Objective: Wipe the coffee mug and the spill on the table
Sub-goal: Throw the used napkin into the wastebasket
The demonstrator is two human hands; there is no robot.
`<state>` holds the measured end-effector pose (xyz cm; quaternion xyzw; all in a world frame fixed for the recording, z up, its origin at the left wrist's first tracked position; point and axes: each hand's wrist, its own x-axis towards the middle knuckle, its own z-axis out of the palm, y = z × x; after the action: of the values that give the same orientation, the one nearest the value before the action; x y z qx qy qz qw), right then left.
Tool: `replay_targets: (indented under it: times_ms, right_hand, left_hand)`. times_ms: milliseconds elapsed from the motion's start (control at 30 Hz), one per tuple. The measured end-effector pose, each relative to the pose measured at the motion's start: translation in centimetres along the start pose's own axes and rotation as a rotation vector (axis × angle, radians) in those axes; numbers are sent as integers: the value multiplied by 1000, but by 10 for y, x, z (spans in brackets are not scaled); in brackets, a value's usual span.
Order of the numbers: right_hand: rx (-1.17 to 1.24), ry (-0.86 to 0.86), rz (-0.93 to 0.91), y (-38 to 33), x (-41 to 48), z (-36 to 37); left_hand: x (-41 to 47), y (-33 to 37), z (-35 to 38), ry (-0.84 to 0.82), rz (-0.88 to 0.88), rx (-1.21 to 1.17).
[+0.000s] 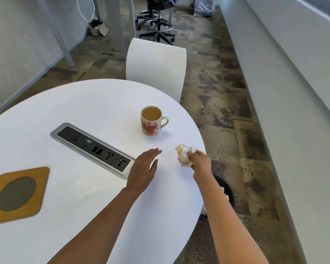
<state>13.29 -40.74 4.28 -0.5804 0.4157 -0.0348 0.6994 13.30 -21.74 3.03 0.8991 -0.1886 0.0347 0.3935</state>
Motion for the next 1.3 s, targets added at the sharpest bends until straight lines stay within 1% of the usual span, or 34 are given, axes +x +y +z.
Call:
replay_targets:
  times_ms: [100,233,400,533,667,833,967,1167,1300]
  right_hand:
    - [-82,180,-63,1,27,-32]
    - [-163,331,-58,9,61,-76]
    - [-493,472,-29,23,92,-122]
    - [-599,488,-36,28,110,-146]
    - [-679,457,-32,35,123,-155]
    - [-743,469,-98,48,127,-158]
    - [-784,485,-125,52,132,-162]
    - [-857,517,-213,54,132,-170]
    - [-804,542,-197,53,126,-172]
  left_hand:
    - [5,-1,20,-23,-17,82]
    - [11,-1,45,-47,-32,155]
    - [17,-2,68,-91,-18,231]
    - [21,-5,81,-121,-14,291]
    - [22,-7,88,-127,-28,306]
    - [20,-8,90,-118,-29,318]
    - [21,-8,88,-131,-20,322]
    - [22,-11,87,-141,-3,328]
    - [22,-13,86,-143,-5,311]
